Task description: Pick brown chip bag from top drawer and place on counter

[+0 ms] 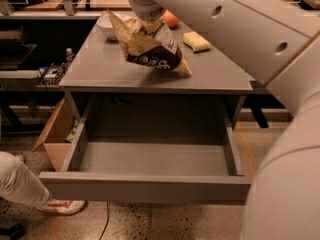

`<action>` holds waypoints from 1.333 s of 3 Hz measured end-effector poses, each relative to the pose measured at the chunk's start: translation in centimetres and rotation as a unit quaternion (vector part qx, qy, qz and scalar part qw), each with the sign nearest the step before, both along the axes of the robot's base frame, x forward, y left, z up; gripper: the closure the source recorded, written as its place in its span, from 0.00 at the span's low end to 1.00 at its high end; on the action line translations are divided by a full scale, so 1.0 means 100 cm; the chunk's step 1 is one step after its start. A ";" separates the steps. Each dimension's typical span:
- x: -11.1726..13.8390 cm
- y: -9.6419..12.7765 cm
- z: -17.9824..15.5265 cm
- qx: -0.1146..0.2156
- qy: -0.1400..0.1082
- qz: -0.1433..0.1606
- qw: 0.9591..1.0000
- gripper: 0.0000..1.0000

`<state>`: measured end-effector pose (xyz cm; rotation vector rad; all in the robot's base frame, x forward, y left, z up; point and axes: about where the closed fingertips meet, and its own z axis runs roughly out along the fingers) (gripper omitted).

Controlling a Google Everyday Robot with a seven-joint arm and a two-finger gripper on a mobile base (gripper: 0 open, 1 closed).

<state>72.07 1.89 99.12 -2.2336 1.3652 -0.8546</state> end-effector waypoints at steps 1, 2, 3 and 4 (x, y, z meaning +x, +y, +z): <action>0.027 0.021 -0.041 -0.003 0.024 0.015 1.000 1.00; 0.042 0.036 -0.068 -0.005 0.041 0.027 0.999 1.00; 0.042 0.035 -0.071 -0.006 0.043 0.026 0.999 0.83; 0.042 0.035 -0.073 -0.007 0.044 0.026 0.999 0.59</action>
Offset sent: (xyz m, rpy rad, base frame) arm 0.0580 0.0541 -0.0966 -0.0135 0.1190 0.0820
